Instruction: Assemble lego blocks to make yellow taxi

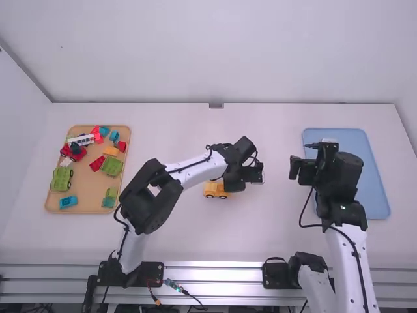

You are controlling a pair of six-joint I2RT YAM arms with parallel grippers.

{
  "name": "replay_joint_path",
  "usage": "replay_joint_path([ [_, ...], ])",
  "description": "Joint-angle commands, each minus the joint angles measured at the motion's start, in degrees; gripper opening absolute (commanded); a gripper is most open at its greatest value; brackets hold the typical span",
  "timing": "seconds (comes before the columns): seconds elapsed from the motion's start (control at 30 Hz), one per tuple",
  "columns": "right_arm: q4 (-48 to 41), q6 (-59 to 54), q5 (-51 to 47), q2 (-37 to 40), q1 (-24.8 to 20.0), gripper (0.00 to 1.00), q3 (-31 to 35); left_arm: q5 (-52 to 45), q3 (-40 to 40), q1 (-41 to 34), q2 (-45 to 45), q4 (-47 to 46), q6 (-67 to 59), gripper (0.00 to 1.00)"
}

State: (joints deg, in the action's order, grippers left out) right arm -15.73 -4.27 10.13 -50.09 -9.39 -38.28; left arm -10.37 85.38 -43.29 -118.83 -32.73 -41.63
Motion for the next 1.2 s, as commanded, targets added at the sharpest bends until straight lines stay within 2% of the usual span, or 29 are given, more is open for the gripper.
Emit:
replay_joint_path([
  [0.0, -0.3, 1.0, -1.0, 0.5, 0.0, 0.99, 0.4, -1.0, 0.4, -2.0, -0.7, 0.5, -1.1, 0.01],
  [0.53, -1.3, -0.2, -1.0, 0.4, 0.0, 0.99, 0.4, -1.2, 3.6, -4.0, -6.1, 2.3, -0.3, 0.02],
  [0.67, -1.3, -0.2, -1.0, 0.4, 0.0, 0.99, 0.4, -1.0, 3.6, -4.0, -6.1, 2.5, -0.3, 0.08],
  [0.7, -1.3, -0.2, -1.1, 0.5, 0.0, 0.99, 0.4, -1.0, 3.6, -4.0, -6.1, 2.4, -0.3, 0.11],
  [0.73, -1.4, -0.2, -1.2, 0.5, 0.0, 0.99, 0.4, -1.0, 3.6, -4.0, -6.1, 2.4, -0.3, 0.23],
  [0.83, -1.5, -0.2, -1.0, 0.4, 0.0, 0.99, 0.4, -0.9, 3.6, -4.0, -6.1, 2.7, -0.3, 0.31],
  [0.87, -1.6, -0.2, -1.0, 0.5, 0.0, 0.99, 0.4, -0.7, 3.5, -4.0, -6.1, 2.9, -0.3, 0.37],
  [0.9, -1.6, -0.2, -1.0, 0.5, 0.0, 0.99, 0.4, -0.7, 3.5, -4.0, -6.1, 2.9, -0.3, 0.37],
  [0.93, -1.6, -0.2, -1.0, 0.4, 0.0, 0.99, 0.4, -0.6, 3.4, -4.0, -6.1, 3.3, -0.3, 0.44],
  [1.07, -1.6, -0.3, -1.0, 0.4, 0.0, 0.99, 0.4, -0.6, 3.4, -4.0, -6.1, 3.3, -0.3, 0.56],
  [1.1, -1.6, -0.2, -1.0, 0.5, 0.1, 0.99, 0.4, -0.5, 3.4, -4.0, -6.1, 3.5, -0.3, 0.84],
  [1.17, -1.6, -1.2, -1.0, 0.4, 0.1, 0.99, 0.4, 2.2, 3.5, -4.0, -6.1, 4.2, -0.3, 0.99],
])
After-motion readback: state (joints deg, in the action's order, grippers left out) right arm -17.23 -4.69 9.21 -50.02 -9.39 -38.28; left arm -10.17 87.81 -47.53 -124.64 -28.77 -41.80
